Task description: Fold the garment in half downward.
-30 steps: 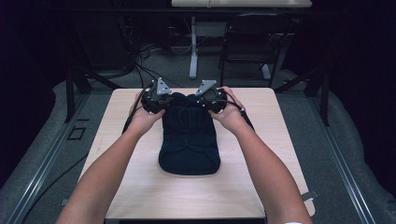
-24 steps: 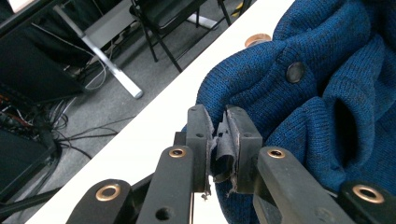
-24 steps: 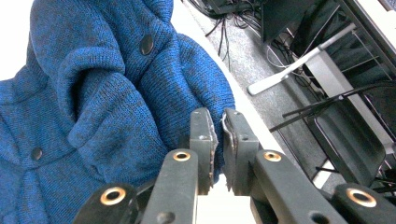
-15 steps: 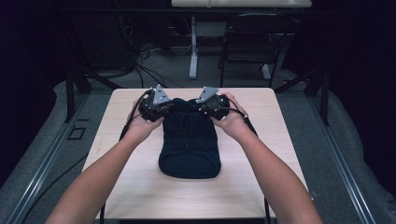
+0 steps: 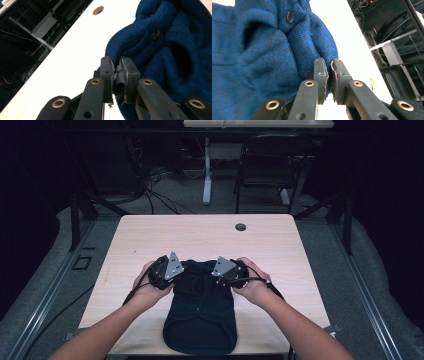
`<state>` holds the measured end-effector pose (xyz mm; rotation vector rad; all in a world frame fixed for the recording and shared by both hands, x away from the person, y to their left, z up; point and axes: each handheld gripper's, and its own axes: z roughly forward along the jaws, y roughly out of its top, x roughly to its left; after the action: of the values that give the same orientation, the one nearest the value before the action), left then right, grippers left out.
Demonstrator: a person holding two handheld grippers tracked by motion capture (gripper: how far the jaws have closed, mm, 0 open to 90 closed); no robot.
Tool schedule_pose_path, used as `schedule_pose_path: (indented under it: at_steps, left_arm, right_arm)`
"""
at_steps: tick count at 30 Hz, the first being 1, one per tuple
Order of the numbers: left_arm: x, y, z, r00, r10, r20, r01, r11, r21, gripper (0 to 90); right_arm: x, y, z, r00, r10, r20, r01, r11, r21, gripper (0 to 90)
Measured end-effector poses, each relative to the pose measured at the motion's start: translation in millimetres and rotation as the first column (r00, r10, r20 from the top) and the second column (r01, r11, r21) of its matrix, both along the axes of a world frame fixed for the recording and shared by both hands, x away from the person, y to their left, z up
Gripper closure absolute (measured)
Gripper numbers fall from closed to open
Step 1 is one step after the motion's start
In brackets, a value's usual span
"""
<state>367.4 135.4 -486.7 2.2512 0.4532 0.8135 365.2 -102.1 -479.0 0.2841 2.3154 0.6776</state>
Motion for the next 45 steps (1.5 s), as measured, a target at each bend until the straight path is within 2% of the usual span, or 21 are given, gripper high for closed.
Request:
schedule_pose_path:
  at_steps: [2, 5, 10, 15, 18, 21, 24, 26, 28, 30, 31, 32, 34, 36, 38, 39, 41, 42, 44, 45]
  left_arm:
    - [3.8, 1.1, 1.1, 0.9999, 0.012, -0.003, -0.012, 0.9999, -0.002, 81.2]
    - [13.5, 2.3, 5.3, 0.9993, 0.033, -0.016, -0.034, 0.9991, -0.026, 81.2]
    - [30.6, 3.0, 11.7, 0.9972, 0.066, -0.036, -0.068, 0.996, -0.057, 81.2]
    - [50.1, 1.2, 24.0, 0.9947, 0.095, -0.039, -0.097, 0.9934, -0.062, 81.1]
    - [66.7, 0.3, 36.5, 0.9944, 0.081, -0.068, -0.085, 0.9951, -0.051, 81.1]
    - [83.3, 2.5, 52.2, 0.9915, 0.096, -0.087, -0.102, 0.9923, -0.07, 81.1]
    - [93.3, 0.9, 64.8, 0.9913, 0.113, -0.068, -0.117, 0.9912, -0.063, 81.0]
    - [97.0, -0.4, 73.9, 0.9922, 0.119, -0.036, -0.121, 0.9911, -0.055, 81.0]
    - [95.0, -2.1, 84.8, 0.9917, 0.127, 0.021, -0.125, 0.99, -0.066, 81.0]
    - [84.5, -2.3, 92.5, 0.9878, 0.125, 0.092, -0.117, 0.9894, -0.086, 81.0]
    - [78.9, -2.5, 91.1, 0.9864, 0.115, 0.117, -0.106, 0.9915, -0.075, 81.0]
    - [68.0, -3.7, 83.5, 0.9865, 0.089, 0.137, -0.082, 0.9951, -0.055, 81.0]
    - [50.9, -5.8, 64.7, 0.9868, 0.062, 0.149, -0.062, 0.9981, -0.01, 81.1]
    - [32.9, -7.8, 38.4, 0.9894, 0.032, 0.142, -0.038, 0.9985, 0.039, 81.1]
    - [20.2, -10.9, 15.1, 0.9926, 0.014, 0.121, -0.022, 0.9972, 0.071, 81.1]
    - [15.7, -11.5, 6.6, 0.994, 0.006, 0.109, -0.014, 0.997, 0.076, 81.1]
    - [8.7, -11.9, -5.6, 0.9969, 0.0, 0.079, -0.004, 0.9982, 0.06, 81.1]
    - [6.7, -11.0, -9.1, 0.9975, -0.001, 0.071, -0.004, 0.998, 0.063, 81.1]
    - [4.7, -7.8, -13.8, 0.9992, 0.001, 0.039, -0.003, 0.9991, 0.042, 81.0]
    - [4.2, -6.6, -15.7, 0.9996, 0.002, 0.028, -0.003, 0.9993, 0.037, 81.0]
  right_arm:
    - [1.1, 0.3, 1.5, 1.0, -0.002, -0.007, 0.002, 0.9999, 0.012, 82.7]
    - [7.3, 0.9, 4.0, 0.9999, -0.01, -0.013, 0.011, 0.9992, 0.039, 82.7]
    - [20.0, 3.0, 12.0, 0.9993, -0.034, -0.016, 0.034, 0.998, 0.053, 82.7]
    - [38.4, 6.4, 24.3, 0.9978, -0.061, -0.025, 0.062, 0.9967, 0.053, 82.6]
    - [57.1, 8.8, 37.0, 0.9939, -0.069, -0.086, 0.072, 0.9968, 0.035, 82.3]
    - [76.5, 6.9, 51.2, 0.9858, -0.089, -0.142, 0.1, 0.9927, 0.067, 82.3]
    - [89.3, 6.2, 67.8, 0.9846, -0.113, -0.133, 0.125, 0.9883, 0.087, 82.4]
    - [93.8, 7.4, 75.3, 0.9858, -0.121, -0.116, 0.133, 0.9865, 0.096, 82.3]
    - [95.1, 8.1, 84.9, 0.9892, -0.137, -0.053, 0.142, 0.985, 0.099, 82.3]
    - [90.6, 7.3, 93.6, 0.9887, -0.149, 0.016, 0.146, 0.9793, 0.141, 82.3]
    - [84.3, 5.9, 94.6, 0.9866, -0.154, 0.054, 0.143, 0.9754, 0.168, 82.2]
    - [79.4, 5.0, 92.8, 0.9857, -0.153, 0.07, 0.139, 0.9746, 0.175, 82.3]
    - [61.8, 2.0, 79.4, 0.9861, -0.127, 0.107, 0.108, 0.9801, 0.166, 82.3]
    - [44.1, -1.8, 55.5, 0.9897, -0.093, 0.109, 0.077, 0.9874, 0.138, 82.2]
    - [28.8, -5.7, 29.5, 0.9951, -0.06, 0.079, 0.051, 0.9923, 0.113, 82.2]
    - [23.4, -6.7, 18.3, 0.9971, -0.051, 0.057, 0.046, 0.9954, 0.084, 82.3]
    - [13.8, -7.6, 1.0, 0.9986, -0.041, 0.033, 0.039, 0.9968, 0.07, 82.2]
    - [9.5, -7.7, -3.2, 0.9989, -0.042, 0.022, 0.04, 0.9972, 0.063, 82.2]
    - [2.1, -8.0, -6.6, 0.9993, -0.037, 0.006, 0.036, 0.9965, 0.075, 82.2]
    - [-0.8, -7.2, -7.1, 0.9997, -0.024, 0.01, 0.024, 0.9977, 0.063, 82.1]
